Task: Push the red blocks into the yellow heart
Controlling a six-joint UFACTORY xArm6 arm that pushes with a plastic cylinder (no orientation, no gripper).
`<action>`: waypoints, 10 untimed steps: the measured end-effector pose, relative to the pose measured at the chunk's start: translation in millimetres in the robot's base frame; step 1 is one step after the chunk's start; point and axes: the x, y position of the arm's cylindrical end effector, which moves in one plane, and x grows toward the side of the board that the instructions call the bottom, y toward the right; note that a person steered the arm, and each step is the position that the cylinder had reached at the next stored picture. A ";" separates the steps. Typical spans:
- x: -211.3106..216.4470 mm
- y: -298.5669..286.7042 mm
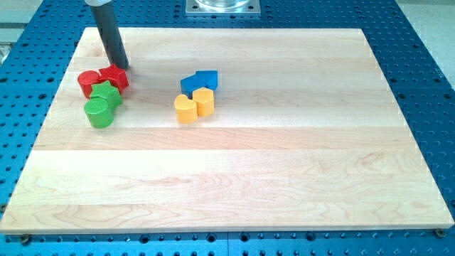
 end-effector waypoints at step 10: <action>54.2 -67.8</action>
